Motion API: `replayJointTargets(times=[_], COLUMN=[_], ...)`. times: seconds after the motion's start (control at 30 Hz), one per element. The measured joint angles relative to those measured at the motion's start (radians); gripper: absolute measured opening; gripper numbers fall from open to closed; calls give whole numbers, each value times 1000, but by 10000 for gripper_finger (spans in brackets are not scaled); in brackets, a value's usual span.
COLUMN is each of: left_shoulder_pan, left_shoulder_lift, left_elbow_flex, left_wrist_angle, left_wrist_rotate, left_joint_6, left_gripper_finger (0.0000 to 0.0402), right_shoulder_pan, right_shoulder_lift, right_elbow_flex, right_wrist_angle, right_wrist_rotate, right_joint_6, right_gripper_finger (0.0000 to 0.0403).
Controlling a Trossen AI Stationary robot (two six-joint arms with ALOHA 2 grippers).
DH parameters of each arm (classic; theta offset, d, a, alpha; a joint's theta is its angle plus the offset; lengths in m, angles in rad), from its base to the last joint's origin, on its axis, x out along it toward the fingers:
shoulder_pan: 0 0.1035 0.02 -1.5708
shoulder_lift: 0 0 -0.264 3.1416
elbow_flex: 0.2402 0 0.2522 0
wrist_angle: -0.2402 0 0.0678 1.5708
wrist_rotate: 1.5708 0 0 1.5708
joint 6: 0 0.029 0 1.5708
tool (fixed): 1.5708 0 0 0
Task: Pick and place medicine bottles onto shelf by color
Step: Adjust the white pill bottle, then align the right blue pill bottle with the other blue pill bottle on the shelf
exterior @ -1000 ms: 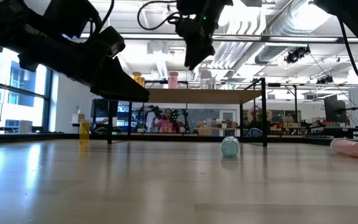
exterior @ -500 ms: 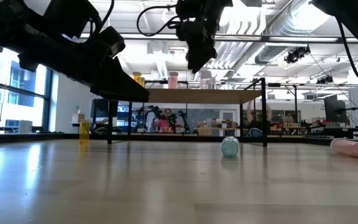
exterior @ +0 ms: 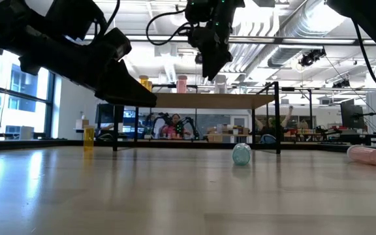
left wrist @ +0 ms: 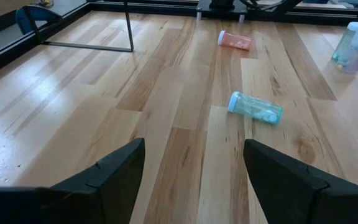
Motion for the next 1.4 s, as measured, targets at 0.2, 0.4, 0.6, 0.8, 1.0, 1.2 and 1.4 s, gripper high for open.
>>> replayJointTargets(times=[0.2, 0.4, 0.6, 0.8, 1.0, 1.2, 1.4], left_shoulder_pan=[0, 0, 0, 0, 0, 0, -1], left_shoulder_lift=[0, 0, 0, 0, 0, 0, 0], left_elbow_flex=[0, 0, 0, 0, 0, 0, 0], left_wrist_angle=[-2, -8, -10, -14, -21, -38, -45], left_wrist_rotate=[0, 0, 0, 0, 0, 0, 0], left_joint_6=[0, 0, 0, 0, 0, -4, -4], left_gripper_finger=[264, 264, 264, 264, 264, 264, 264], right_shoulder_pan=[0, 0, 9, 29, 92, 180, 249], right_shoulder_lift=[0, 0, 0, -26, -65, -78, -83], right_elbow_flex=[0, 0, 0, 0, 0, 0, -29], right_wrist_angle=[-9, -29, -29, -68, -123, -178, -217], right_wrist_rotate=[0, 52, 27, 22, -1, -24, -24], right_joint_6=[15, 30, 8, -10, 10, 14, 7], right_gripper_finger=[174, 174, 174, 174, 174, 174, 174])
